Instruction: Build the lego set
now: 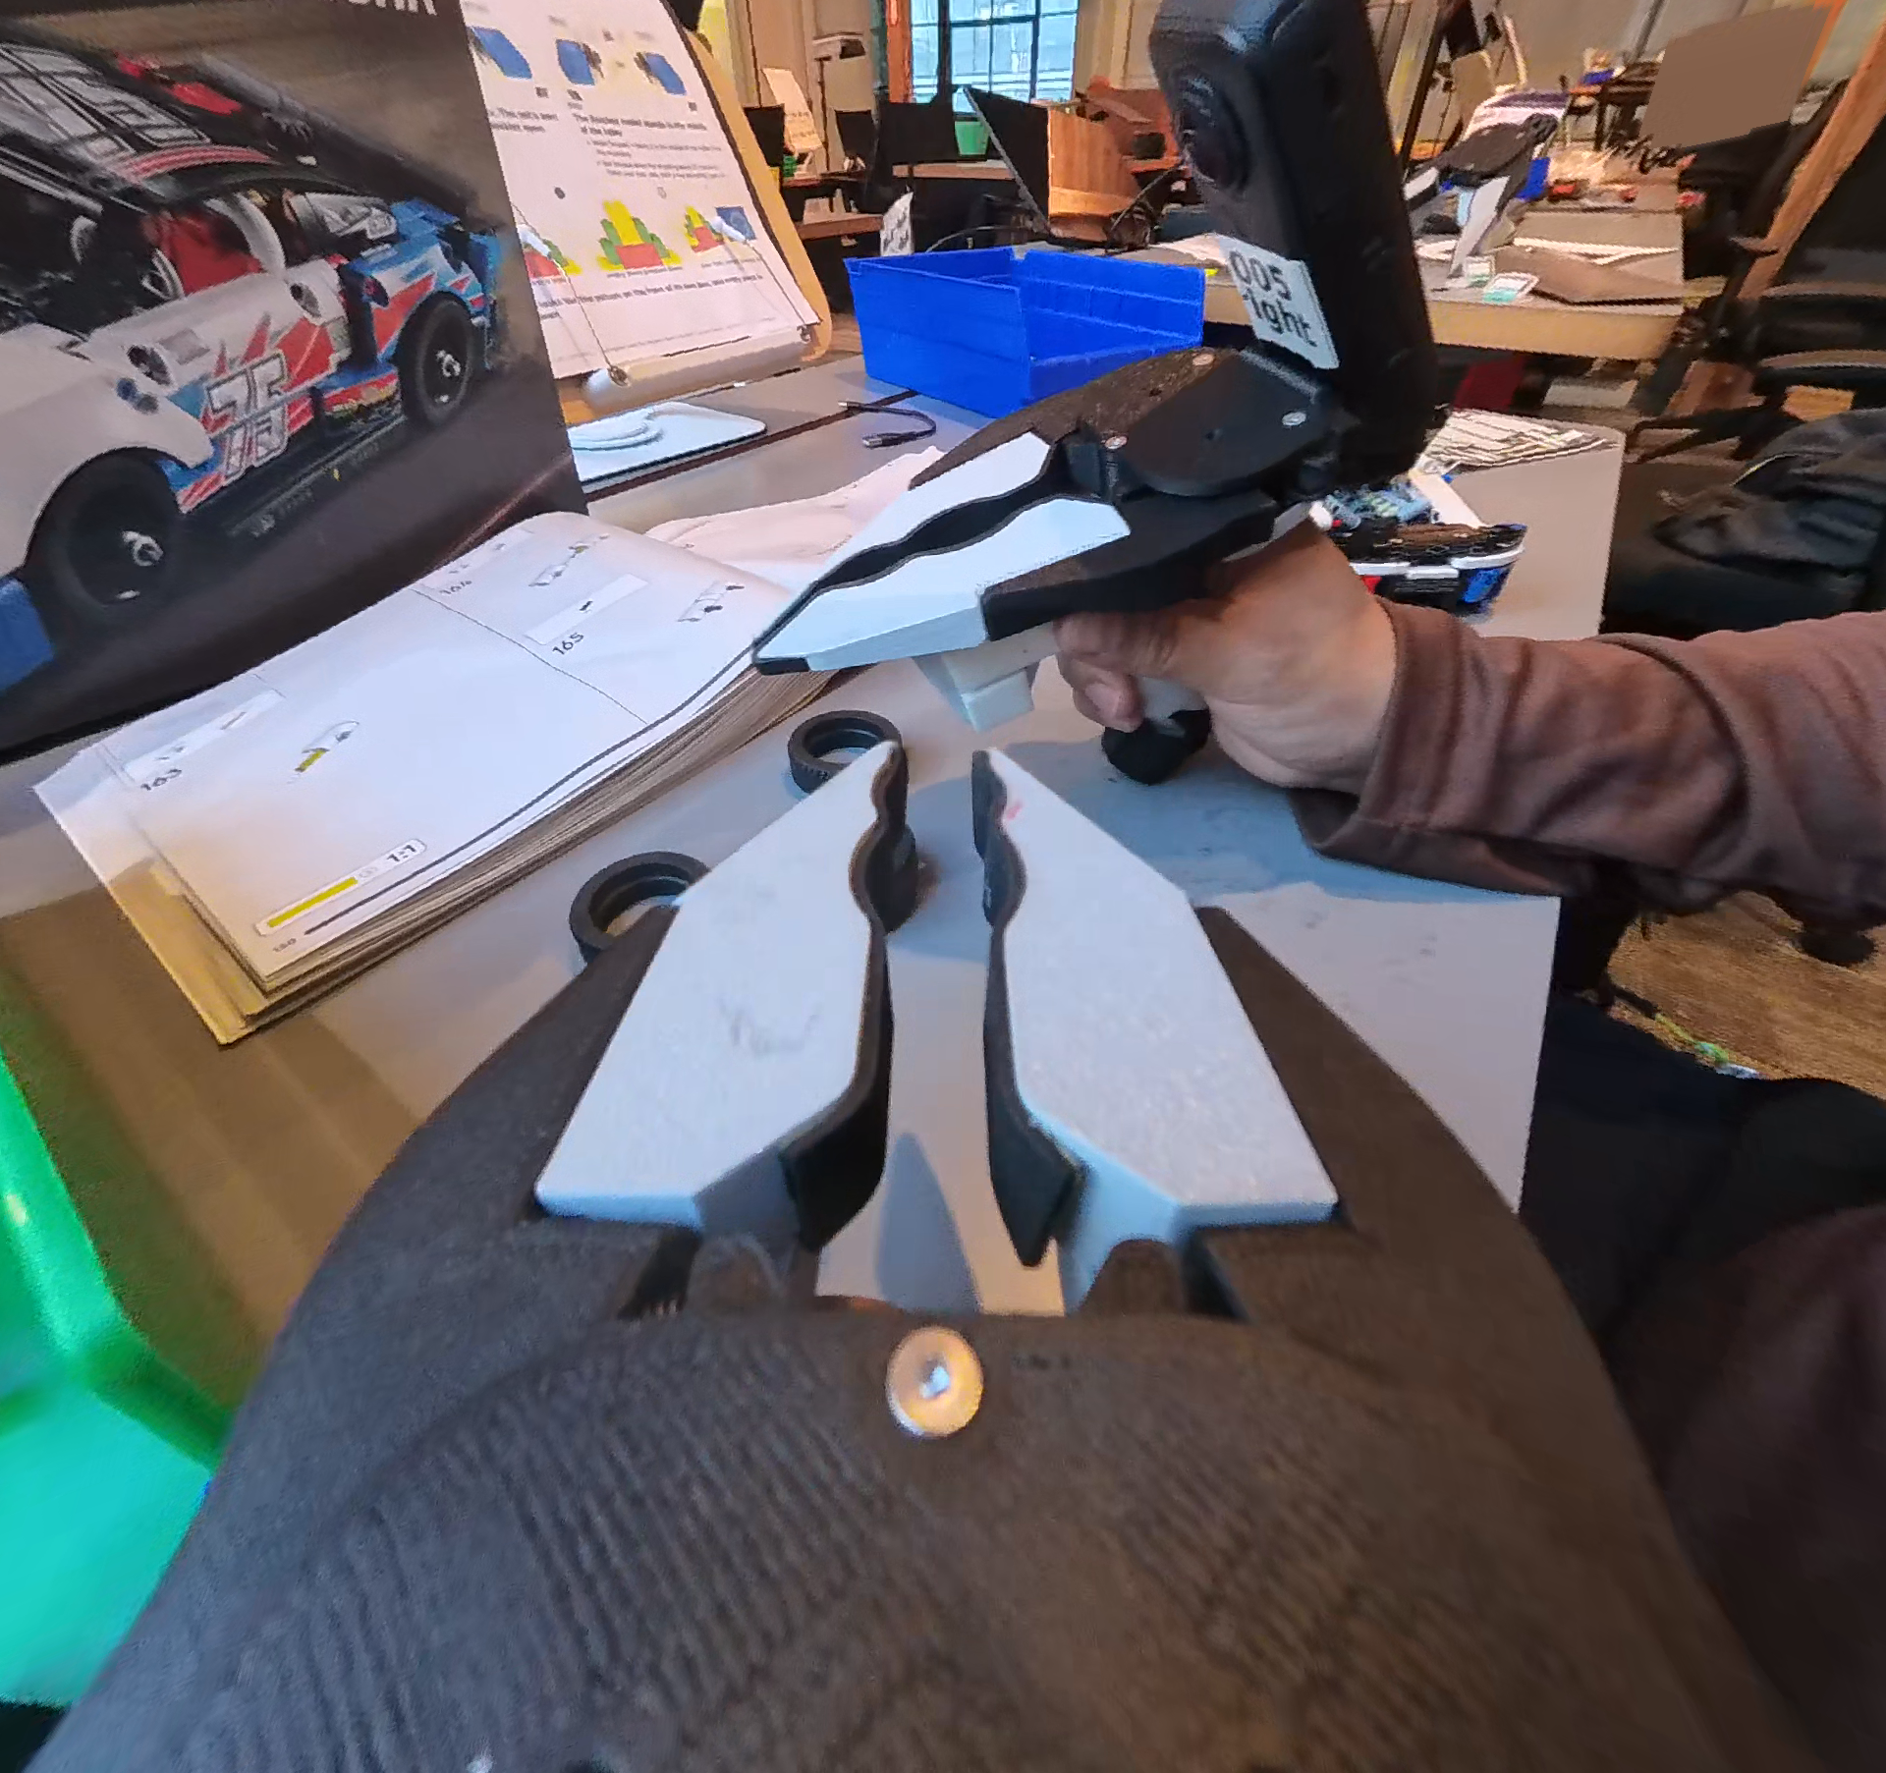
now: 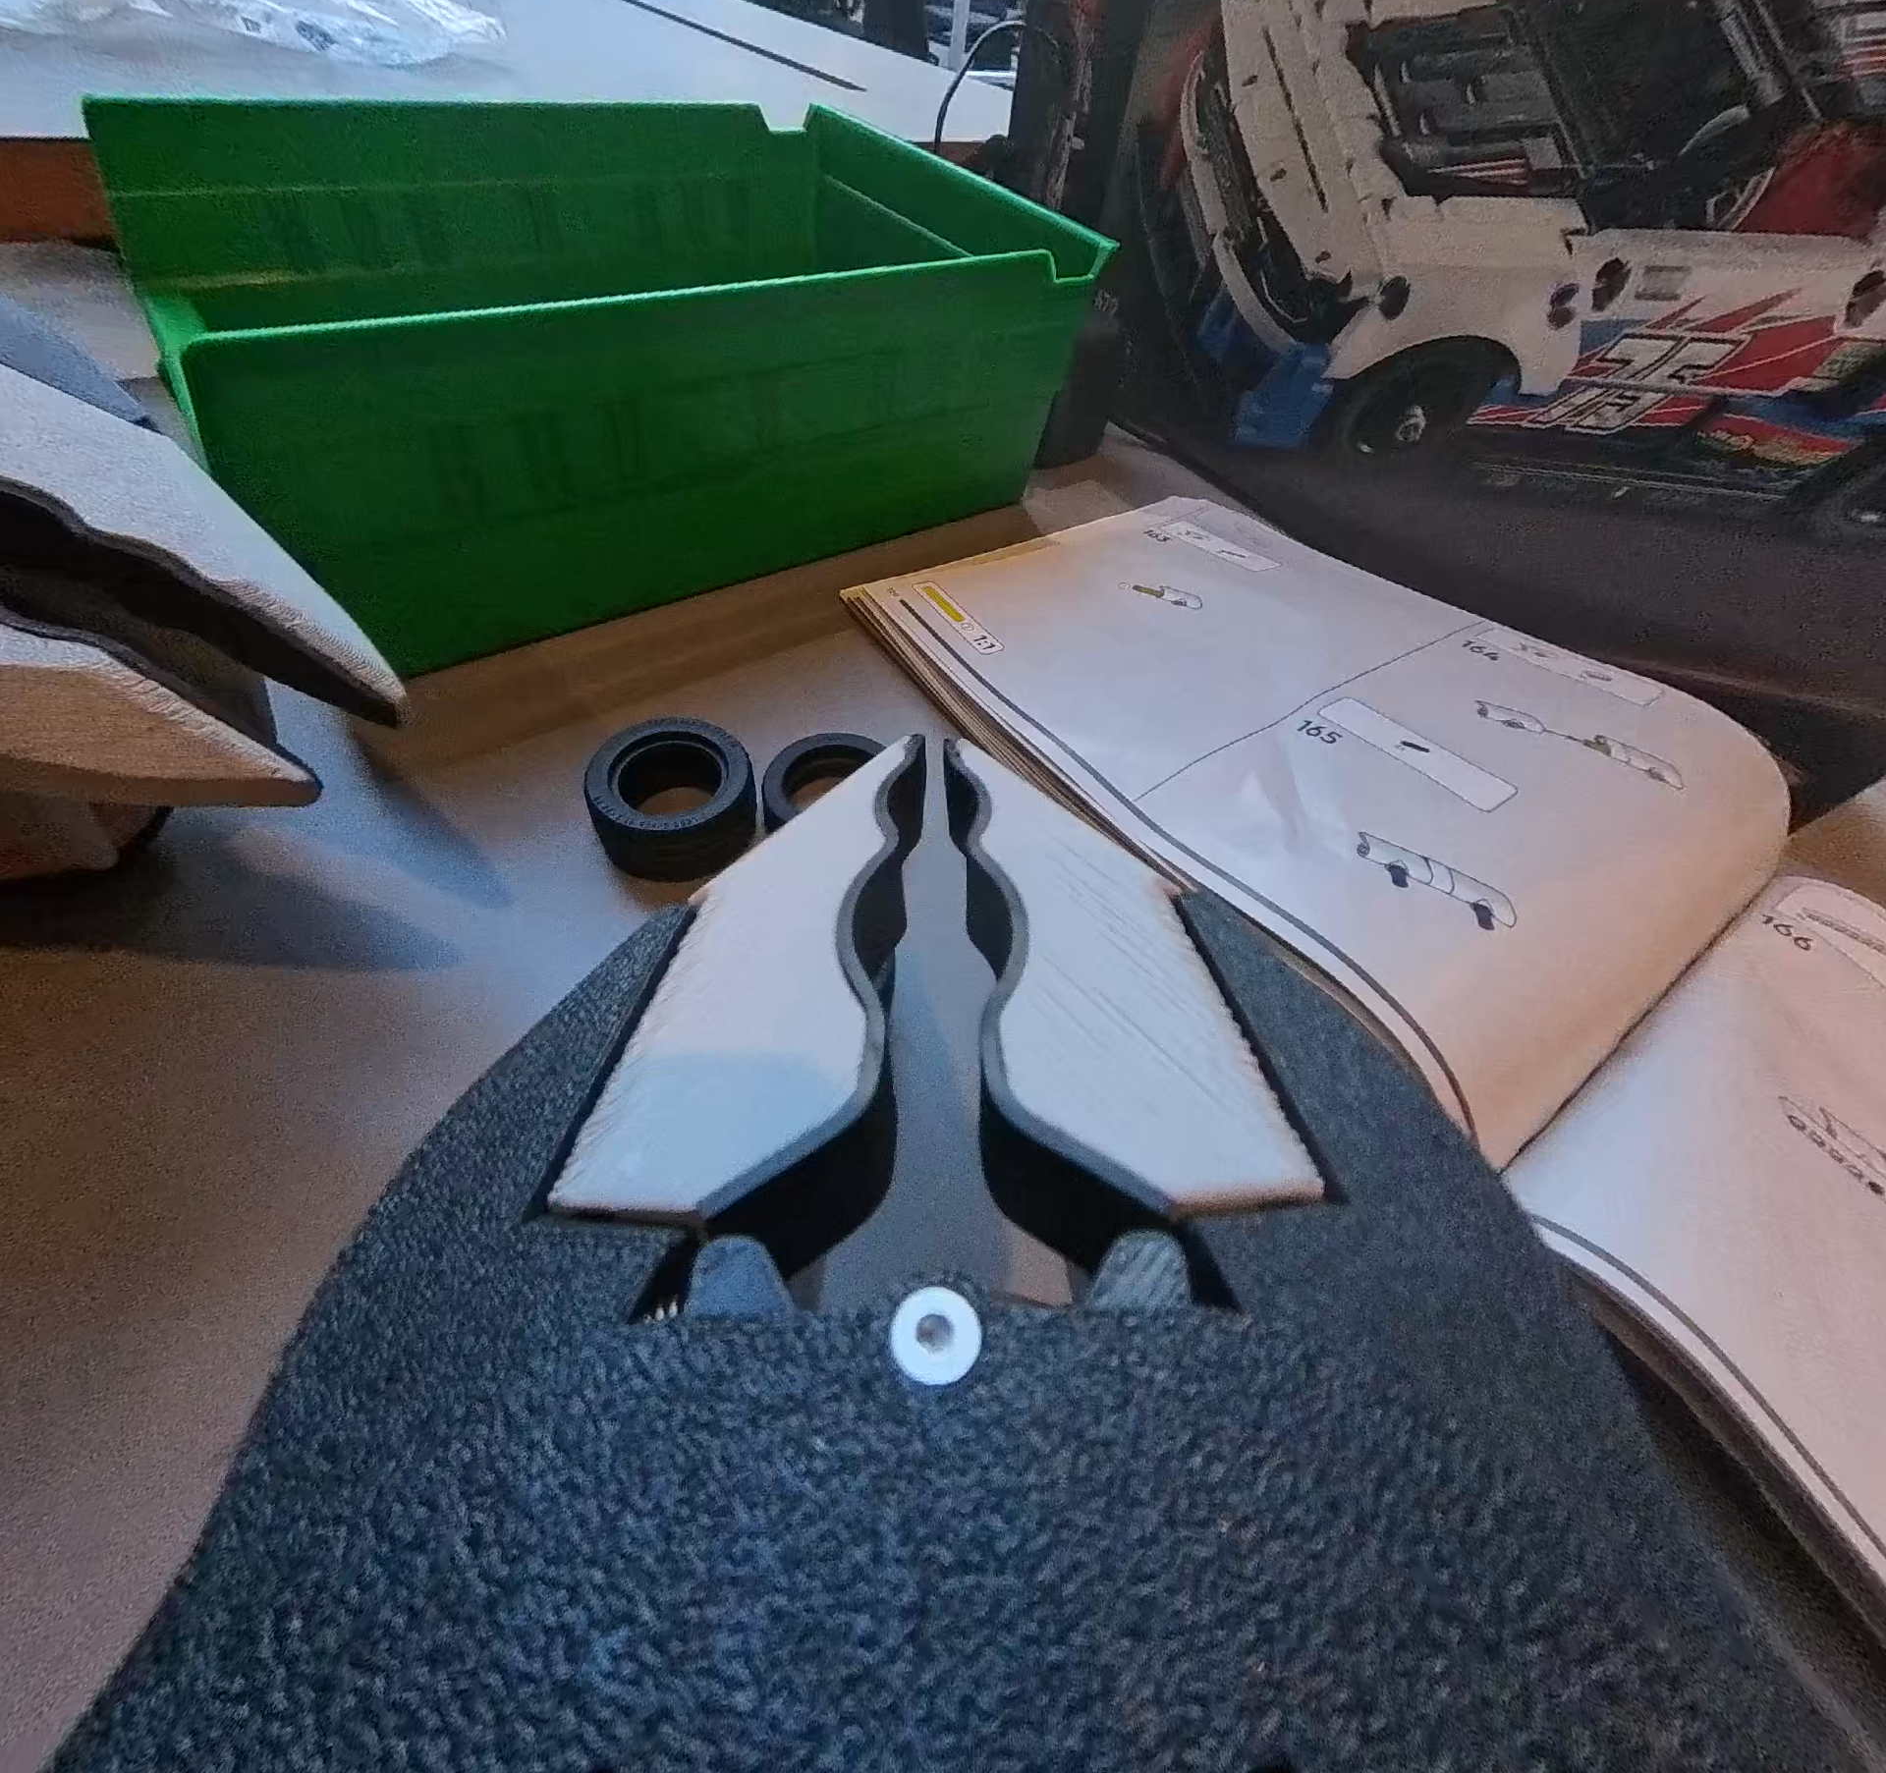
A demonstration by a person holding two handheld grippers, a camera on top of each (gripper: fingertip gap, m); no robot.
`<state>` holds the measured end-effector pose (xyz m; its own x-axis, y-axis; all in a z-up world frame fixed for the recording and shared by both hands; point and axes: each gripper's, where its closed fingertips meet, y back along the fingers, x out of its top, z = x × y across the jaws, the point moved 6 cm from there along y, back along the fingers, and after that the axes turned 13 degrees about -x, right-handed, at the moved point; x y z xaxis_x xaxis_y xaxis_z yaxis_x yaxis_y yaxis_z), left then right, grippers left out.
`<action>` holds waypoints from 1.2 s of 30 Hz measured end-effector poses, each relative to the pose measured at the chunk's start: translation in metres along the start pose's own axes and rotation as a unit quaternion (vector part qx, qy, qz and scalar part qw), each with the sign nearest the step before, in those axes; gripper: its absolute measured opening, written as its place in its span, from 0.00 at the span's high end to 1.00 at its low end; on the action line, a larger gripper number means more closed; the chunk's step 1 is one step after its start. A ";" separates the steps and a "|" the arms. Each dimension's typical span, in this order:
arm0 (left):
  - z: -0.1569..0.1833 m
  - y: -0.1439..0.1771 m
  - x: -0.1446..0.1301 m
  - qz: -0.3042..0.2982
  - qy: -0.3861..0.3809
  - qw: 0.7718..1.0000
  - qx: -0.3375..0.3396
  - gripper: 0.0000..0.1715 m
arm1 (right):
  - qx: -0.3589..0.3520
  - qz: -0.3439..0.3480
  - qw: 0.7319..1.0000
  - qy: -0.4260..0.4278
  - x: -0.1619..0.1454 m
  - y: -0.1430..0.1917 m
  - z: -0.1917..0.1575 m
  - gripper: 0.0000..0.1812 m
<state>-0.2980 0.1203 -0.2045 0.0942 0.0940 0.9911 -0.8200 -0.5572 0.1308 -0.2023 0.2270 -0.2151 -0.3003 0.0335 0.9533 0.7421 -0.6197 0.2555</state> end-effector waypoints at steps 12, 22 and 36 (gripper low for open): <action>-0.044 0.111 0.061 -0.085 0.050 0.980 0.171 0.69 | 0.038 -0.008 0.999 0.005 0.000 -0.001 -0.014 0.91; -0.139 0.173 0.020 -0.200 0.164 0.930 0.261 0.60 | 0.041 -0.013 0.999 -0.007 -0.001 -0.004 -0.011 0.90; -0.185 0.140 -0.017 -0.250 0.182 0.919 0.243 0.60 | 0.060 -0.004 0.998 -0.021 0.002 -0.011 -0.008 0.89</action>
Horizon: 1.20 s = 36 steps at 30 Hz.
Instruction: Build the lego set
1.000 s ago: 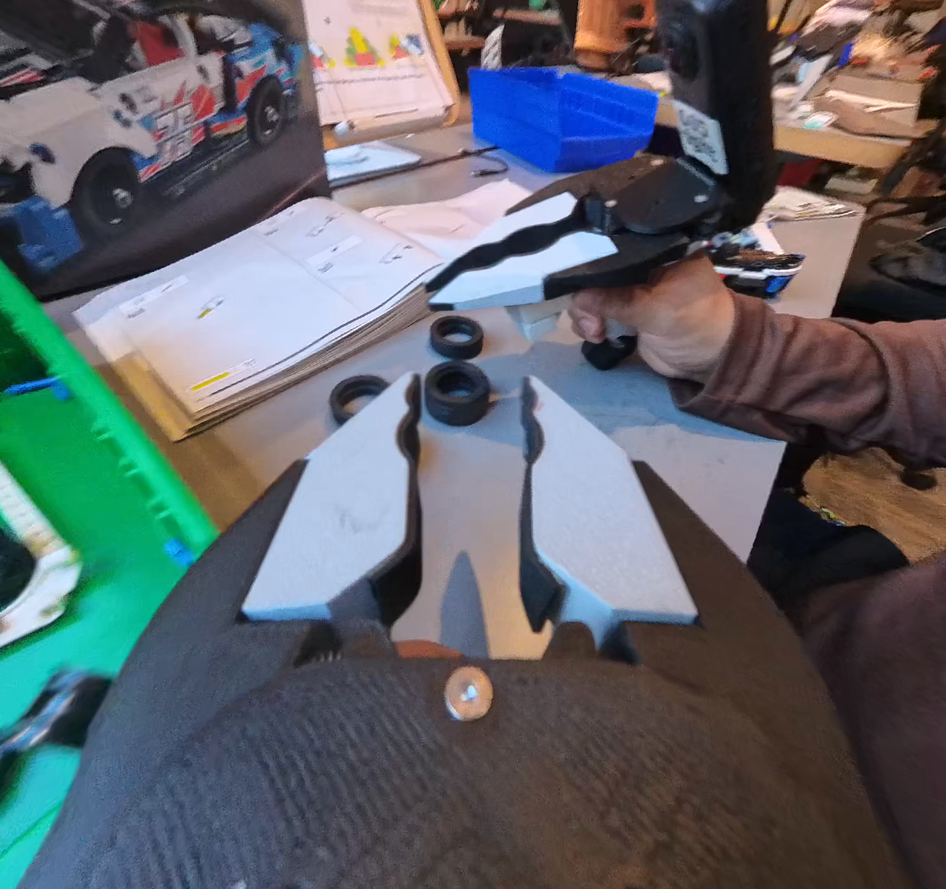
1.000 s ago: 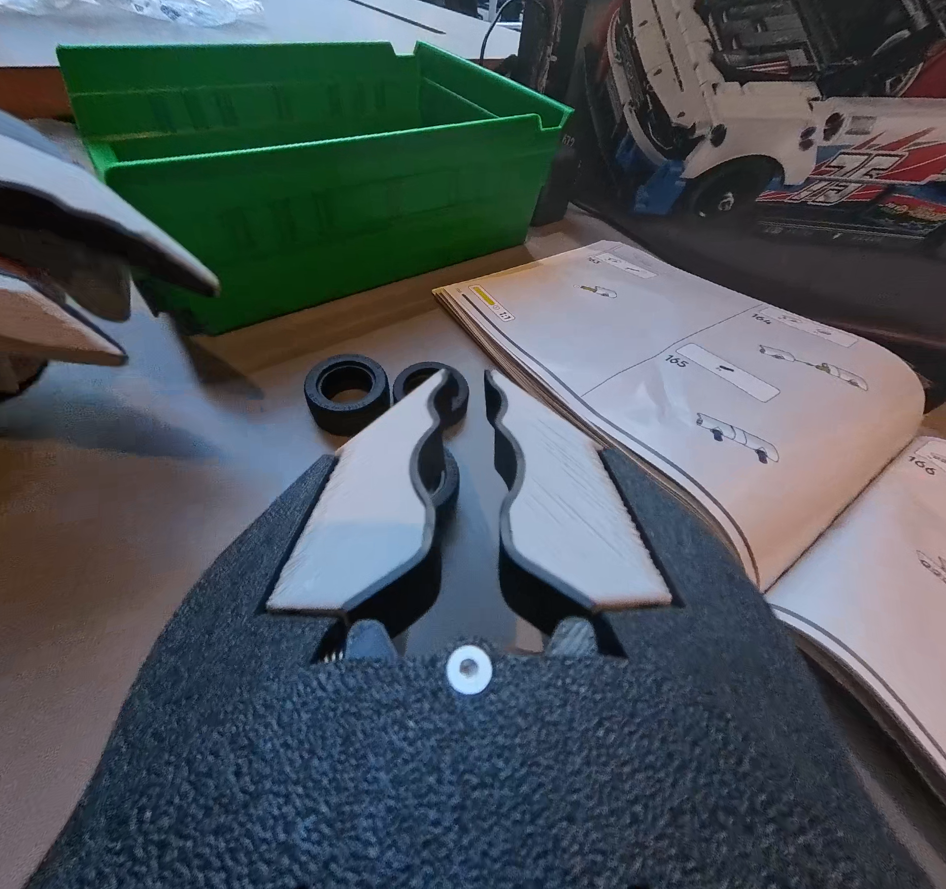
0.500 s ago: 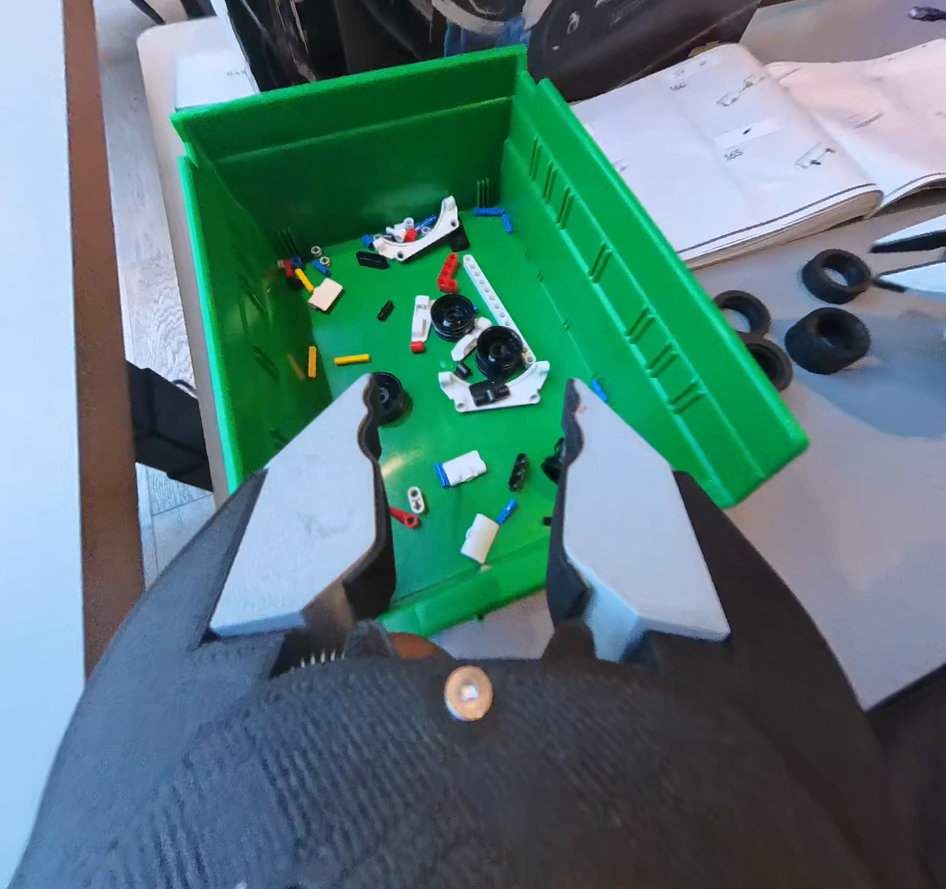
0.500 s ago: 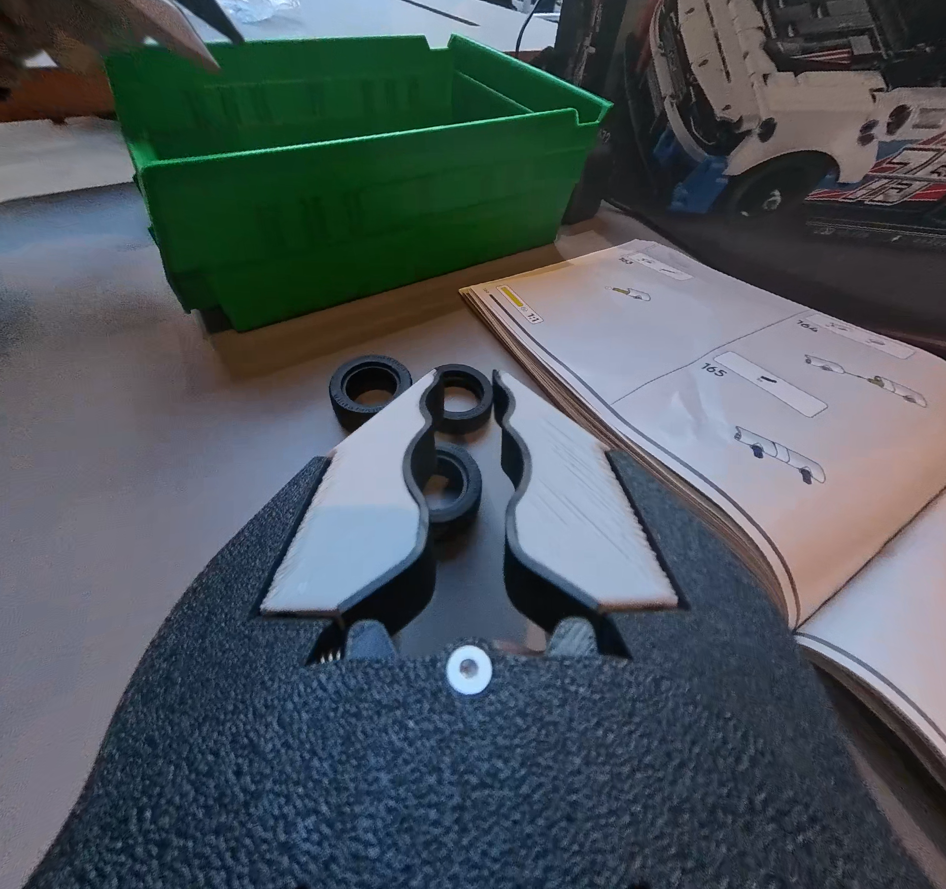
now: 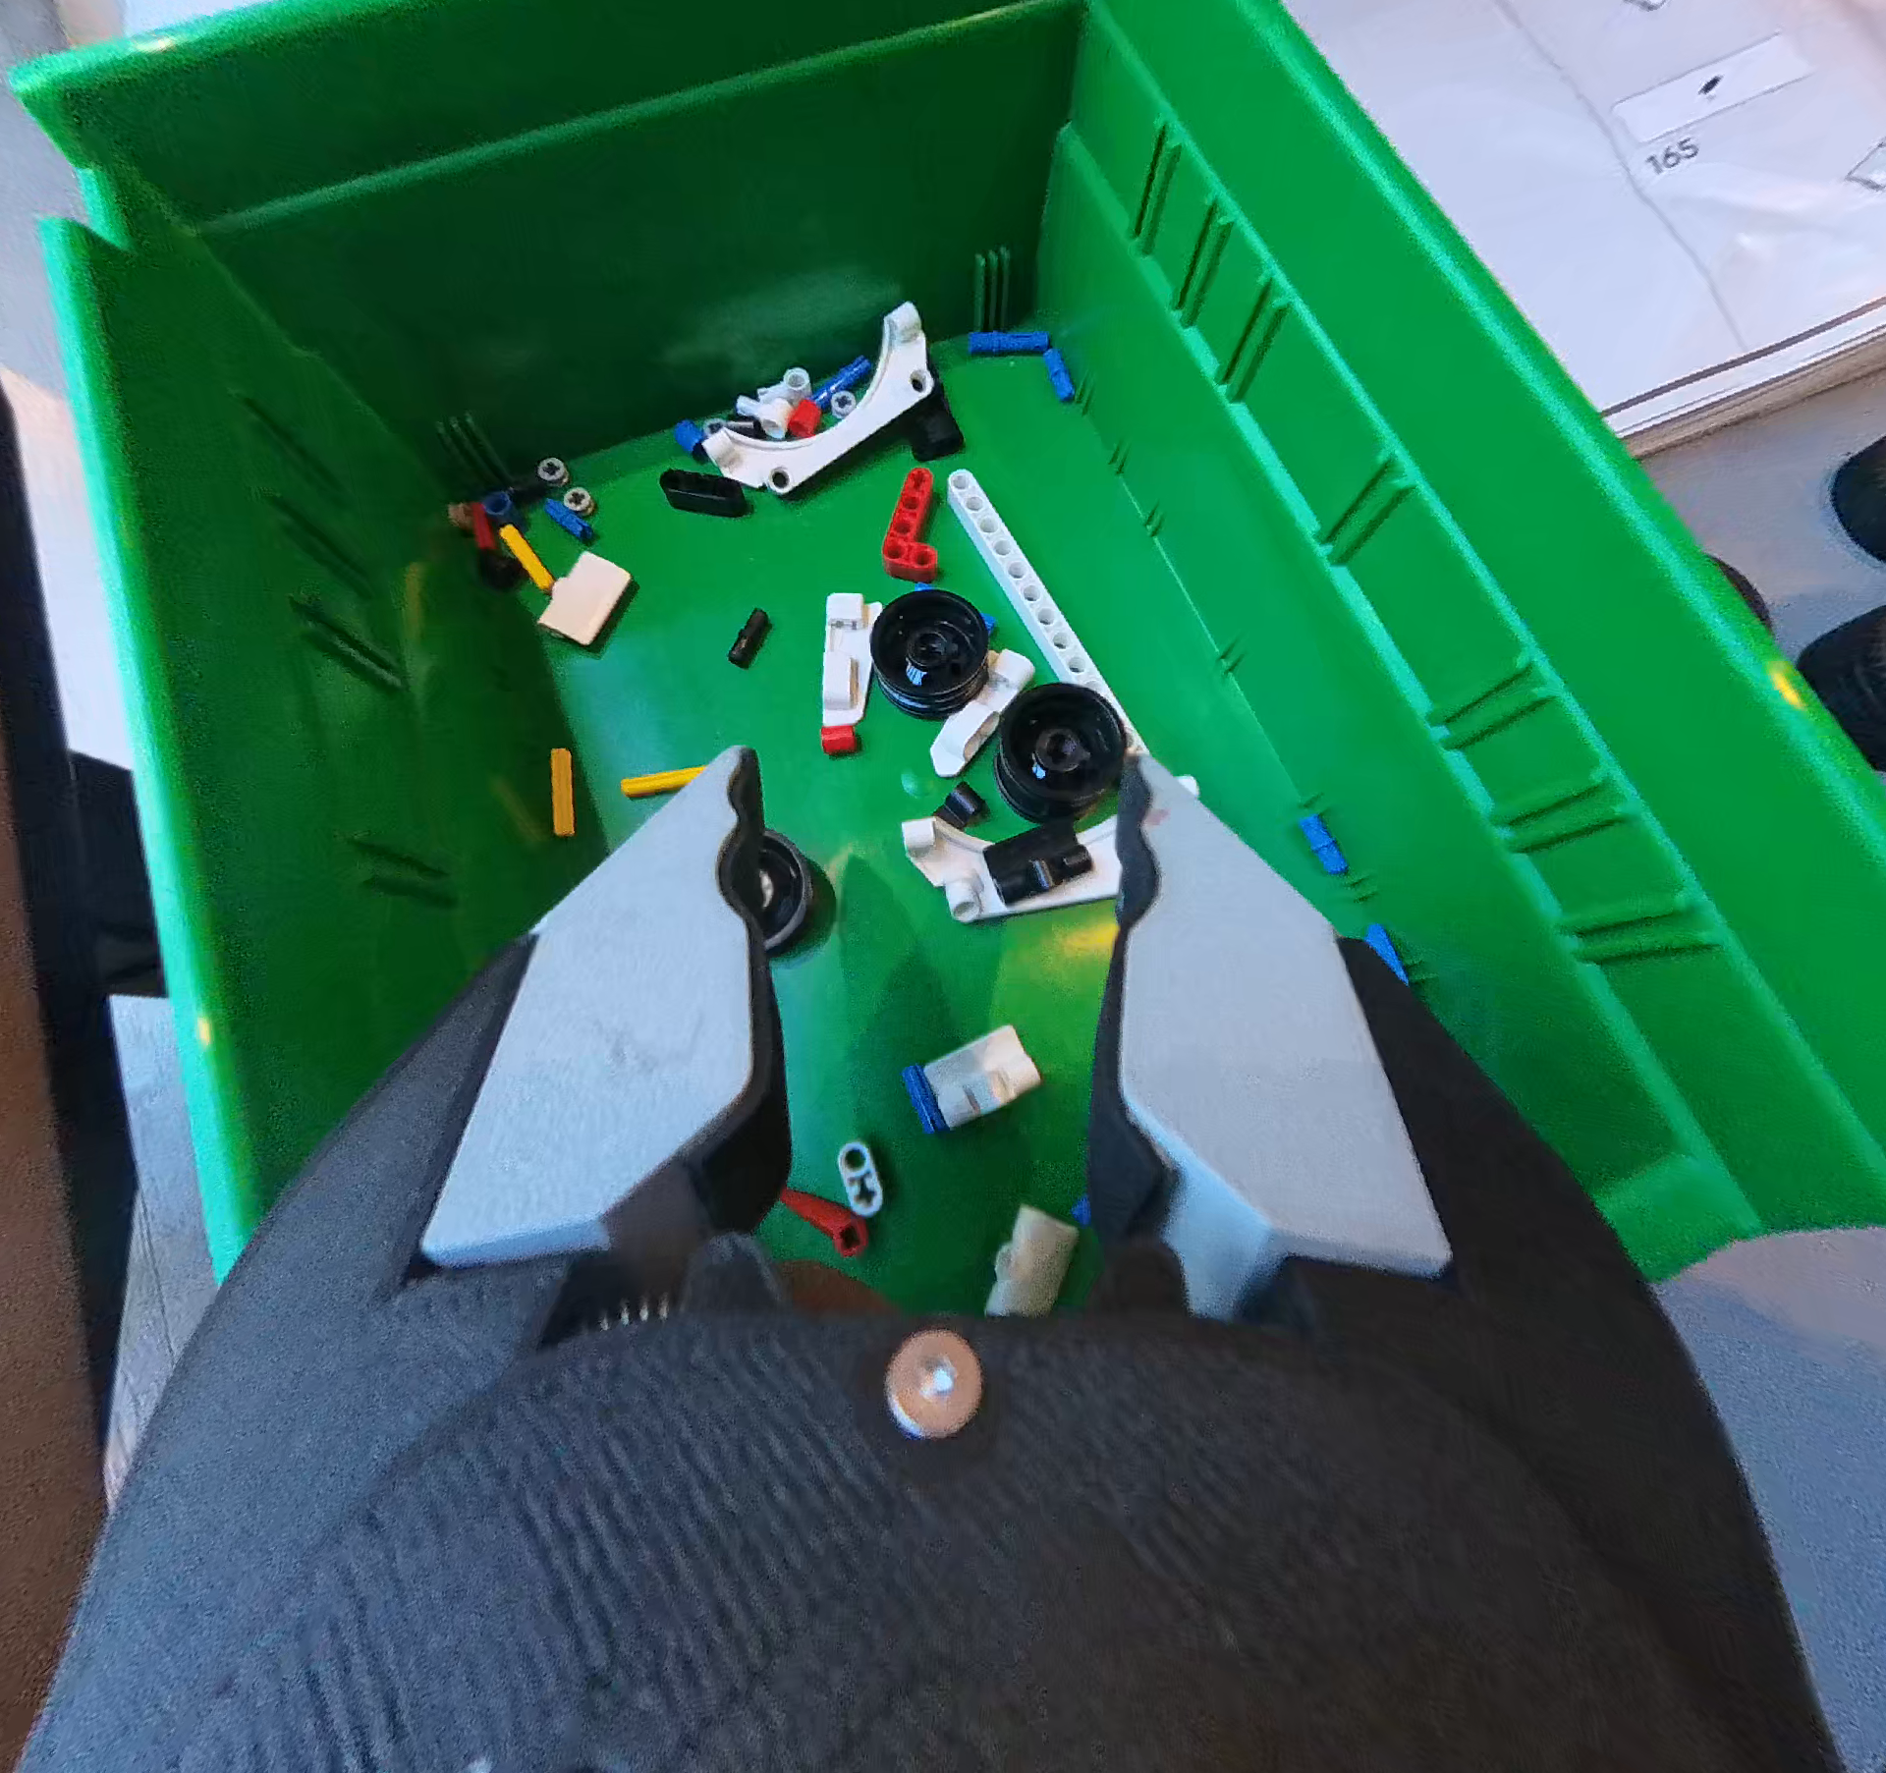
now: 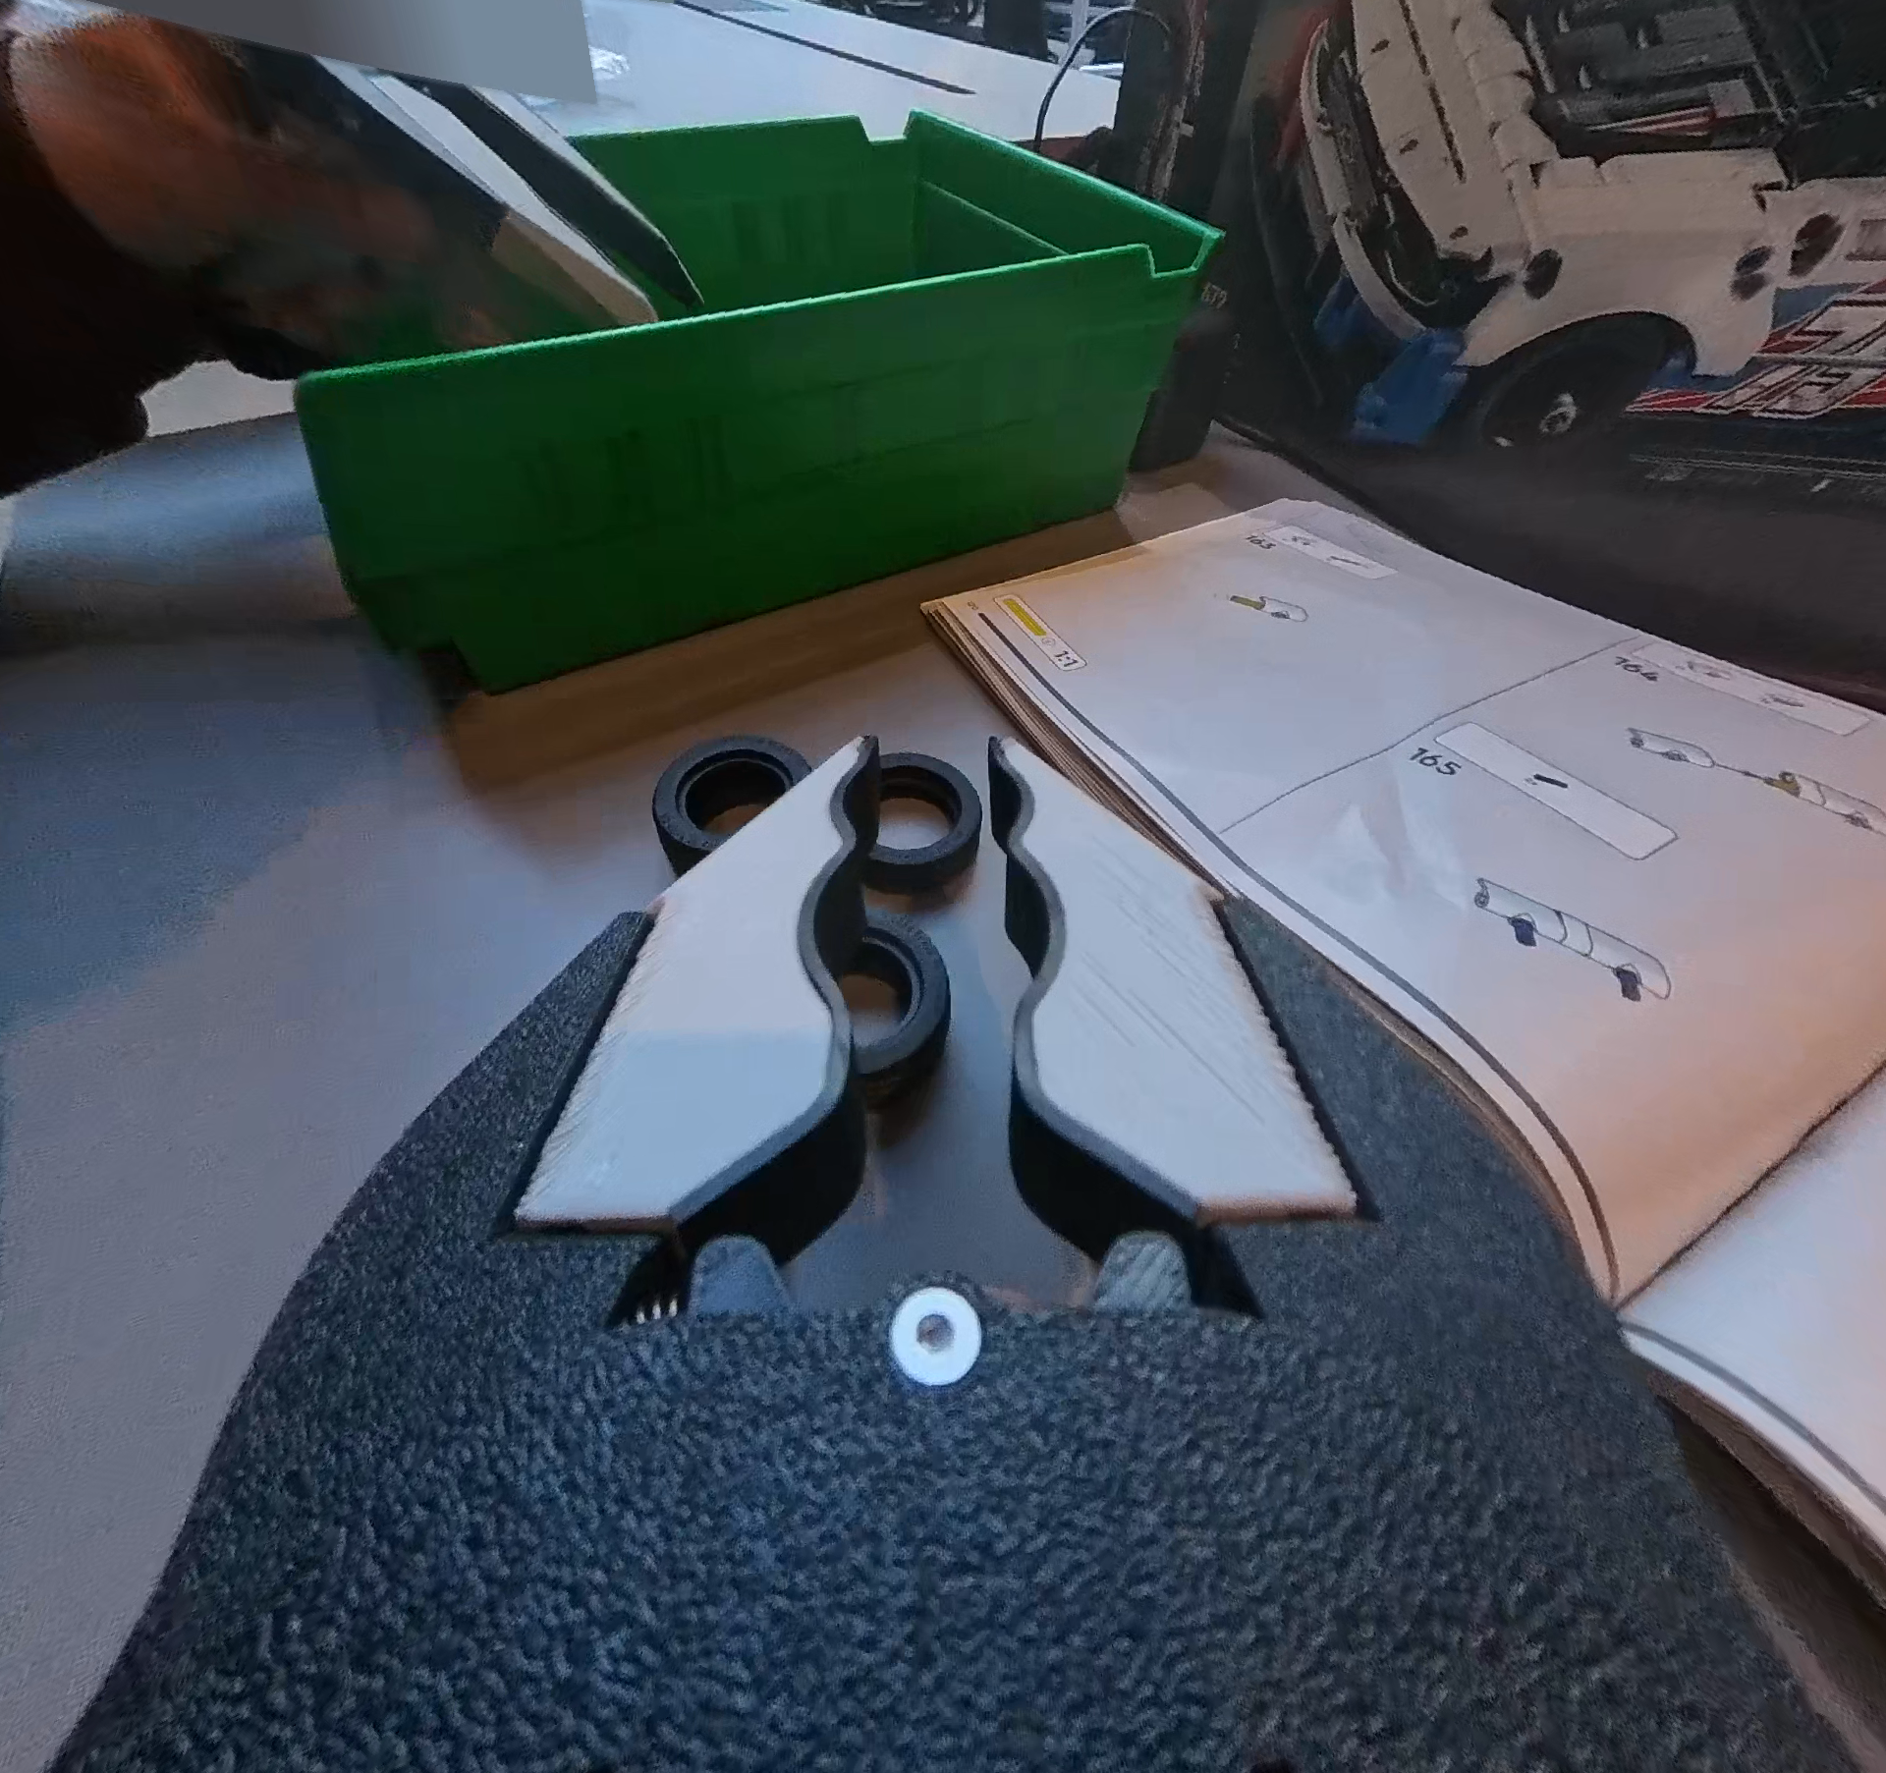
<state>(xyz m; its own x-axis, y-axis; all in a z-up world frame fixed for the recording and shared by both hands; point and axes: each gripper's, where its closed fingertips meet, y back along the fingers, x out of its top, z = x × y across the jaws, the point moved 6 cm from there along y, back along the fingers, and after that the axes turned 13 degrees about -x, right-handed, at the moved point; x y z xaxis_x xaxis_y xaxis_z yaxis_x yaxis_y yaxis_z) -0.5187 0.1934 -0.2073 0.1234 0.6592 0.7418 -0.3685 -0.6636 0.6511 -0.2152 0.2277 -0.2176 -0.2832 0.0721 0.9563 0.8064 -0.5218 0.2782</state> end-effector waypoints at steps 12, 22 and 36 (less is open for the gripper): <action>0.001 0.001 0.005 -0.037 0.005 0.999 -0.021 0.63 | 0.009 0.015 1.000 -0.023 0.003 0.000 0.005 0.89; 0.007 0.029 0.015 -0.065 -0.038 0.997 0.019 0.81 | -0.003 0.029 0.999 -0.038 0.005 0.004 0.009 0.89; -0.053 -0.033 0.018 -0.460 -0.294 0.838 -0.014 0.90 | -0.009 0.031 0.999 -0.021 0.005 0.008 0.005 0.89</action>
